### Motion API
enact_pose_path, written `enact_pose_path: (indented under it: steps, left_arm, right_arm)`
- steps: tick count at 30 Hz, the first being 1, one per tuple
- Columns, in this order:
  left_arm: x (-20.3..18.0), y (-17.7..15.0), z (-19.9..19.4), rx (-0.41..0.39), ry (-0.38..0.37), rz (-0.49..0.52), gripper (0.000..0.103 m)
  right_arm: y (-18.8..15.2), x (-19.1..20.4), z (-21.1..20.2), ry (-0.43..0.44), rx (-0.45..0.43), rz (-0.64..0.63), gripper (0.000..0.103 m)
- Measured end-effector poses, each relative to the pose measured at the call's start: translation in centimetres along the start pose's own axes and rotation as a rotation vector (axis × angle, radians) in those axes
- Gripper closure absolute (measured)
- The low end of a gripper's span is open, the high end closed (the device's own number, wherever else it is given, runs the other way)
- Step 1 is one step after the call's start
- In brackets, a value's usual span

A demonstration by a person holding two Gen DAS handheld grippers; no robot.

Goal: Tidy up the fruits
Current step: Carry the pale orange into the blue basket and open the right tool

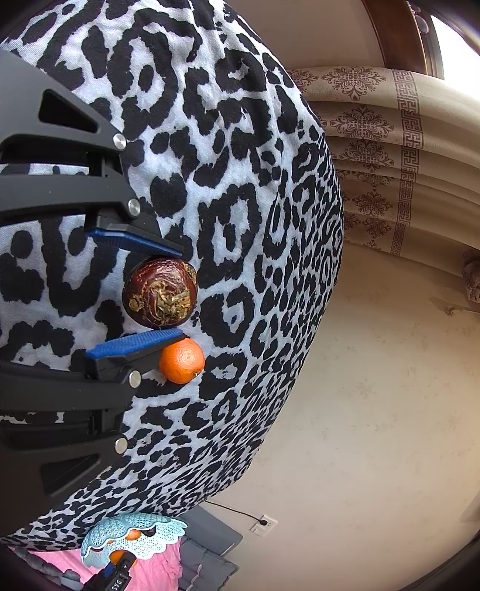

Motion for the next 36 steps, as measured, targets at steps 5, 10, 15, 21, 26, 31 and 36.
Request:
enact_pose_path:
  steps: [5, 10, 15, 21, 26, 31, 36]
  left_arm:
    - [-0.3, 0.0, 0.1, 0.005, -0.007, 0.017, 0.063]
    - [-1.3, 0.2, -0.3, 0.001, -0.019, 0.046, 0.063]
    - [-2.8, 0.6, -1.6, -0.007, -0.051, 0.078, 0.063]
    - [-6.5, 0.0, -2.7, 0.006, -0.122, 0.144, 0.063]
    - [-10.5, -1.0, -3.0, 0.03, -0.186, 0.212, 0.063]
    - [-14.5, -2.3, -3.1, 0.057, -0.251, 0.274, 0.063]
    - [-17.9, -3.6, -3.0, 0.08, -0.297, 0.325, 0.063]
  right_arm:
    - [0.0, -0.2, 0.3, -0.026, -0.001, -0.011, 0.059]
    - [0.0, -0.1, 0.3, -0.042, -0.012, -0.032, 0.059]
    - [0.0, -0.4, 0.4, -0.041, -0.02, -0.033, 0.059]
    - [0.0, -0.8, 0.8, -0.04, -0.028, -0.018, 0.059]
    - [-0.2, -1.2, 1.0, -0.019, -0.032, 0.006, 0.059]
    - [-0.5, -1.7, 1.3, -0.004, -0.033, 0.032, 0.059]
    - [-0.7, -2.2, 1.0, -0.014, -0.056, 0.053, 0.058]
Point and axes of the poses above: each gripper's, at about its wrist camera, not at the fingertips, and z roughly the way its jaws point, x to its left, y to its top, the point moved 4 cm from there along z, roughly the way its jaws point, and after that the axes turned 7 degrees about -z, right-handed, at the moved point
